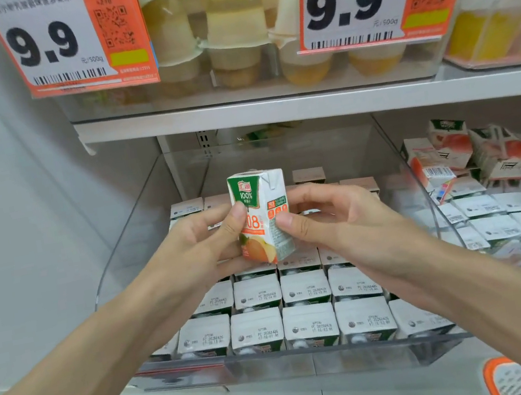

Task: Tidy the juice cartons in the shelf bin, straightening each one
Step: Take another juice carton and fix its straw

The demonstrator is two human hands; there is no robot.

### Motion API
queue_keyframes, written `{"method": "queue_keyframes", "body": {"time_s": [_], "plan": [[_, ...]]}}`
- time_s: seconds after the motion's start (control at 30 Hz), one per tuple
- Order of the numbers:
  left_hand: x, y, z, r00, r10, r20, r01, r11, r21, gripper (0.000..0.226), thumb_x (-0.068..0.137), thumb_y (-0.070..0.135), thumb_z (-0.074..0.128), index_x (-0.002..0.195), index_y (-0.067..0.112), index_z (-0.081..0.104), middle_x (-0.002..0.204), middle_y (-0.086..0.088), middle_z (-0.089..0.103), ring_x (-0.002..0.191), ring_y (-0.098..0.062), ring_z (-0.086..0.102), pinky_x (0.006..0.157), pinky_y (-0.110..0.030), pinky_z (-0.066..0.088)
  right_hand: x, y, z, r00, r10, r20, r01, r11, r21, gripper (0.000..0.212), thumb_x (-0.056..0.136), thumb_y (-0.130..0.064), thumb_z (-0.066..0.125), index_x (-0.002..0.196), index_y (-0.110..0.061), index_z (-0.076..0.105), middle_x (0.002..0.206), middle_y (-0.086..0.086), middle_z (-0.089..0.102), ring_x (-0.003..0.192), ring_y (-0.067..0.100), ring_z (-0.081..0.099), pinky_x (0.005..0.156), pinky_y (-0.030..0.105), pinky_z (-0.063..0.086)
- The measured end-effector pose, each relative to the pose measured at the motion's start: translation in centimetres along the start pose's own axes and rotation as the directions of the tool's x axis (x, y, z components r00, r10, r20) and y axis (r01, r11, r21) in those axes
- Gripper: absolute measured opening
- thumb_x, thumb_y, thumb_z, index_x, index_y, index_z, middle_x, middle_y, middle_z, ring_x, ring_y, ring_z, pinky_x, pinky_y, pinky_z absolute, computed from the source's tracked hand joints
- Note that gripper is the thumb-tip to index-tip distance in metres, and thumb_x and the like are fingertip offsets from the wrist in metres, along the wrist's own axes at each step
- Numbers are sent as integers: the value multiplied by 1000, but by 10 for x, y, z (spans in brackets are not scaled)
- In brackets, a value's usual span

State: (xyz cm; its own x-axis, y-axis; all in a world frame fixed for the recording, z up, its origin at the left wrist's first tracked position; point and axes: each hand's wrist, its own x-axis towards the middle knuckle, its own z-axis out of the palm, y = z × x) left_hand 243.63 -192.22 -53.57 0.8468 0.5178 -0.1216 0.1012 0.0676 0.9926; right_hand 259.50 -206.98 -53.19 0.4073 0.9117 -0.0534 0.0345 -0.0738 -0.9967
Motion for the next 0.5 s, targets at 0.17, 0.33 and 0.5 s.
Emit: {"method": "queue_keyframes", "body": {"time_s": [0.17, 0.33, 0.5], "plan": [[0, 3, 0, 997, -14, -73, 14, 1000, 4, 38, 103, 35, 59, 131, 13, 71, 116, -9, 80, 107, -29, 78, 93, -32, 62, 2, -4, 1, 1000, 5, -14, -6, 997, -78, 32, 99, -31, 71, 131, -26, 73, 119, -11, 79, 114, 4, 72, 102, 26, 56], [0, 2, 0, 997, -28, -76, 27, 1000, -16, 41, 97, 38, 63, 125, 10, 72, 113, -11, 81, 103, -29, 79, 89, -32, 64, 2, -8, -2, 998, 28, -58, -33, 995, -90, 44, 88, -37, 81, 130, -31, 70, 111, -11, 81, 105, 2, 75, 88, 22, 52], [2, 2, -4, 999, -46, 19, 48, 996, -77, 40, 106, 35, 52, 132, 11, 71, 126, -5, 77, 114, -28, 76, 92, -32, 63, 4, -6, -3, 993, 86, -78, -89, 996, -25, 40, 97, -34, 73, 137, -33, 66, 112, -8, 81, 112, 10, 75, 102, 34, 46]]}}
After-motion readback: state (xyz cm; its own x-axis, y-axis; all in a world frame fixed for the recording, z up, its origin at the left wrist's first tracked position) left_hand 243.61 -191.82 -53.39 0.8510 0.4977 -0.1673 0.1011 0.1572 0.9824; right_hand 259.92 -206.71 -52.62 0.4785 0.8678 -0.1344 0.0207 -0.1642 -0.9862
